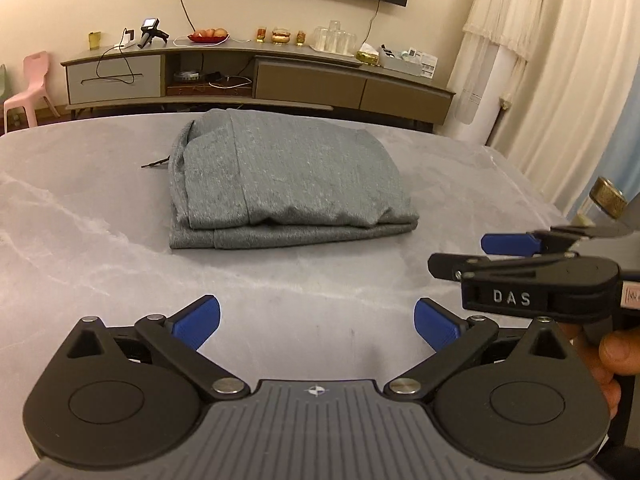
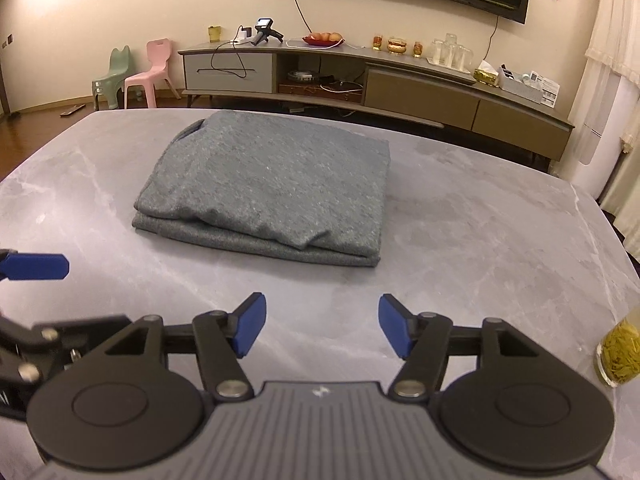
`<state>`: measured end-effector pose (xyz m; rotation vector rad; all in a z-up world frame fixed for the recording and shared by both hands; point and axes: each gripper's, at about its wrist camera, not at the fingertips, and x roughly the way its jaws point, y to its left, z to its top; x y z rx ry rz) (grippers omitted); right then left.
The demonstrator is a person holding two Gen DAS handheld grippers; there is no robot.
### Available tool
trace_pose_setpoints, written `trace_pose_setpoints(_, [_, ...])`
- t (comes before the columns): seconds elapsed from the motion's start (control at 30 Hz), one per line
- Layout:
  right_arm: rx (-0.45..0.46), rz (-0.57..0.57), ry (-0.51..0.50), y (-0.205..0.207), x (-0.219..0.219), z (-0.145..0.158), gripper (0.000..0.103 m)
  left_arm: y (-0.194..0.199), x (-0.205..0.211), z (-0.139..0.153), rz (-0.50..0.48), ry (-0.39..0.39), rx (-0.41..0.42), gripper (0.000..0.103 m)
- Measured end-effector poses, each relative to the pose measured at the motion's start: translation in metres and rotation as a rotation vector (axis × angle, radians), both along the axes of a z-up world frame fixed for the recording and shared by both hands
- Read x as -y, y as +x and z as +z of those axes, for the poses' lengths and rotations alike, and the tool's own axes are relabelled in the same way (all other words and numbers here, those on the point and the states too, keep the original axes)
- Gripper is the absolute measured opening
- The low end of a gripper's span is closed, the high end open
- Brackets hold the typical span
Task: Fold clothes
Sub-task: 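Open both grippers and withdraw from the folded sweatpants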
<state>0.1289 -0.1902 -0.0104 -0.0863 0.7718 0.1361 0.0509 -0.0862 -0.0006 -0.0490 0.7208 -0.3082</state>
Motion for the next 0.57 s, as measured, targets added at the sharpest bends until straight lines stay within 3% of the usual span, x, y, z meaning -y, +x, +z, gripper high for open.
trace_pose_setpoints(0.17, [-0.001,0.005,-0.003,0.001,0.000,0.000,0.063,-0.004,0.004,-0.001,0.009,-0.018,-0.026,0.102])
trace_pose_setpoints(0.3, [0.005,0.006,0.003,0.003,0.000,0.002,0.063,-0.008,0.009,0.001,0.013,0.039,-0.013,0.102])
trace_pose_setpoints(0.57, [0.002,0.009,-0.002,0.000,0.000,0.002,0.064,-0.013,0.008,0.005,0.017,0.058,-0.012,0.102])
